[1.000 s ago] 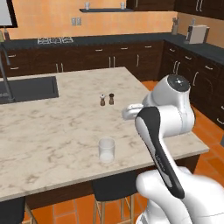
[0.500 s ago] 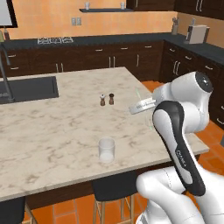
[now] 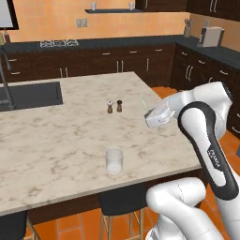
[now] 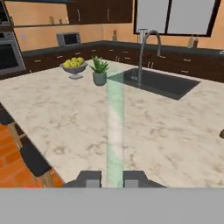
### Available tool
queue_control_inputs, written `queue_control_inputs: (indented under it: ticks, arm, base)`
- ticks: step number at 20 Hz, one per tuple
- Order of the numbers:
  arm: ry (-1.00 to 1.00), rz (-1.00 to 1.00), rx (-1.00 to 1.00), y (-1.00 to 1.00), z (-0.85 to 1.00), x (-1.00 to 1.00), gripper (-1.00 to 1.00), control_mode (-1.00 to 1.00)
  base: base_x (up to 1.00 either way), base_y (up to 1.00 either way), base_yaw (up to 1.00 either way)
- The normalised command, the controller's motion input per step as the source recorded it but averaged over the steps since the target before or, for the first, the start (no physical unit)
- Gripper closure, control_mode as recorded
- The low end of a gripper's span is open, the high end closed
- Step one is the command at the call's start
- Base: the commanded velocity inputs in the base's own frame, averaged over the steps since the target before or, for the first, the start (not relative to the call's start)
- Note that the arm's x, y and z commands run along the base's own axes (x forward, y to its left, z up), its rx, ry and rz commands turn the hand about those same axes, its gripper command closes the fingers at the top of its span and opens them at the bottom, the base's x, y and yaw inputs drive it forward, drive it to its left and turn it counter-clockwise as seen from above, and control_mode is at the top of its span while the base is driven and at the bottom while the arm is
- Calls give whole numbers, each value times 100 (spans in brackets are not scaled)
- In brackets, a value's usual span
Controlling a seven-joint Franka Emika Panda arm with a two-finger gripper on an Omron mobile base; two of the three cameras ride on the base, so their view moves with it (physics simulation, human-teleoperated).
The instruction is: Take a straw from the drawer in front and place it inside the glass cup on the dining counter.
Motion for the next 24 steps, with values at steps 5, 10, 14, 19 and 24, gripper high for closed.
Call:
queue_control_inputs:
  ticks: [5,10,14,19,24]
  arm:
    - [-18,38,21,11,0,-43,100,-100]
    - [-4,24,31,7,0,-19,100,-100]
    - [0,23,23,27,0,0,100,-100]
    - [0,18,15,30,-1,0,100,-100]
    - [2,2,1,0,-12,0,100,-100]
  base:
    - [0,0,0]
    - [0,0,0]
    - [0,0,0]
    - [0,0,0]
    - [0,0,0]
